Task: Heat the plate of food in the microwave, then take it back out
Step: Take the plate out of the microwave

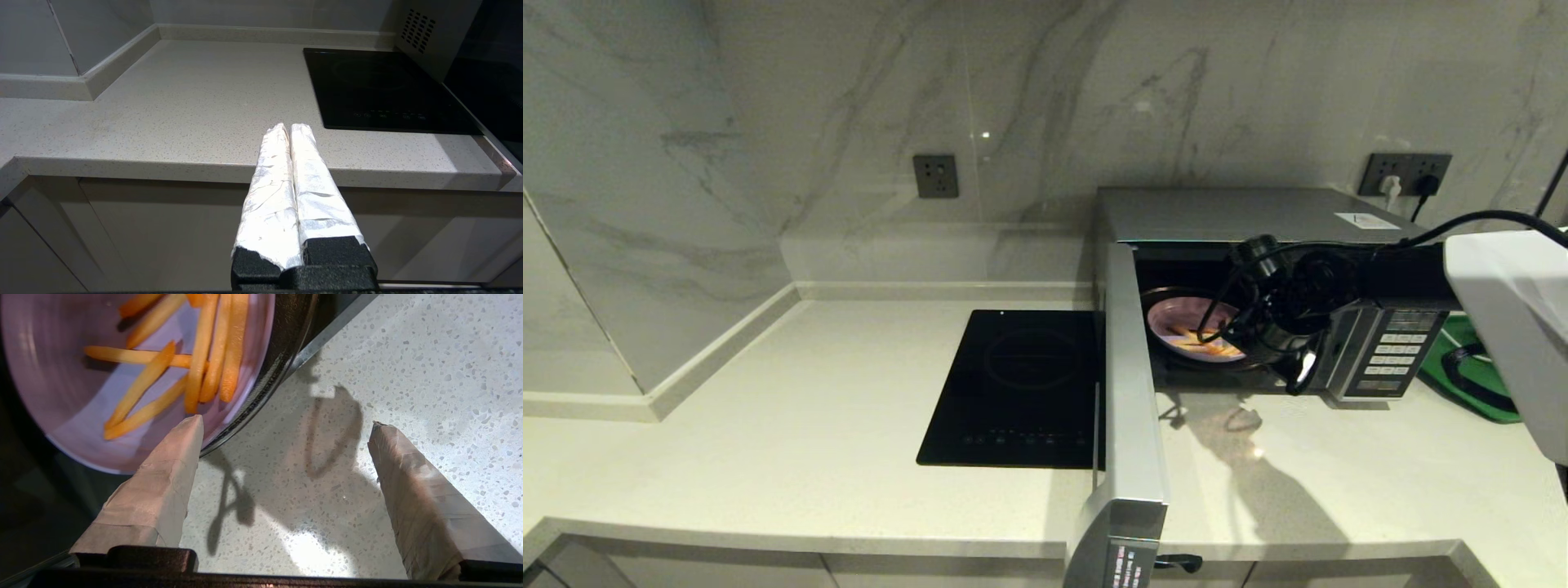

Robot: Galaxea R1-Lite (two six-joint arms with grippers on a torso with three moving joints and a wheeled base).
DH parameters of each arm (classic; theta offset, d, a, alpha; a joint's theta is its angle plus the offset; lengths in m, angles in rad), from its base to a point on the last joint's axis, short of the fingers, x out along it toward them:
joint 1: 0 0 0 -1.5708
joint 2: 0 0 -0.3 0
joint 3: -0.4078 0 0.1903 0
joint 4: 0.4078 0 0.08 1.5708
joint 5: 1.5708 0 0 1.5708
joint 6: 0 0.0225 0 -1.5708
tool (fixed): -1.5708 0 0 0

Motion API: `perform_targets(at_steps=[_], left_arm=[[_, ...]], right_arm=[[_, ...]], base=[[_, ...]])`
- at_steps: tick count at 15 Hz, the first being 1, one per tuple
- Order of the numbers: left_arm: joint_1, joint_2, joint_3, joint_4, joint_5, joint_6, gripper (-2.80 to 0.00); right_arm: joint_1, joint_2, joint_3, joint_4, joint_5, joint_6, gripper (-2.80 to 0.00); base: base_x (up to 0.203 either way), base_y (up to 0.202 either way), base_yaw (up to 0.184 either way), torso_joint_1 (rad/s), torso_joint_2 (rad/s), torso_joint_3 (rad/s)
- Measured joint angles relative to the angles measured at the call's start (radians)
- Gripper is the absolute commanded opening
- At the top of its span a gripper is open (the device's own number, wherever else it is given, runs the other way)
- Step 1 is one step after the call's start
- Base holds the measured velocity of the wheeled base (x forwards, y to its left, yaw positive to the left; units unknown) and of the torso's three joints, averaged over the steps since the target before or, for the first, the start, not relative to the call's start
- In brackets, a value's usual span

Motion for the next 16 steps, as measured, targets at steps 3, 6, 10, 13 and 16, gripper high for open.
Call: perform_targets(at_steps=[3,6,10,13,16], left_arm=[[0.0,0.0,0.0,0.0,0.0,0.001,-2.8],[0.0,0.0,0.0,0.0,0.0,0.0,-2.8],[0.0,0.0,0.0,0.0,0.0,0.0,-2.8],[0.0,0.0,0.0,0.0,0.0,0.0,-2.8],[0.0,0.0,0.0,0.0,0.0,0.0,-2.8]], right_arm=[[0.0,0.019,0.0,-0.001,-0.02,0.001,0.0],[-0.003,0.042,-0.008,-0.002,-0.041,0.002,0.0],[-0.009,0.057,-0.012,-0.003,-0.042,0.003,0.0],[-0.015,0.062,-0.012,-0.003,-0.041,0.005,0.0],[-0.02,0.065,-0.019,-0.002,-0.041,0.004,0.0]], base=[[0.0,0.0,0.0,0.0,0.0,0.0],[0.0,0.0,0.0,0.0,0.0,0.0],[0.0,0.0,0.0,0.0,0.0,0.0],[0.0,0.0,0.0,0.0,0.0,0.0],[0.0,0.0,0.0,0.0,0.0,0.0]])
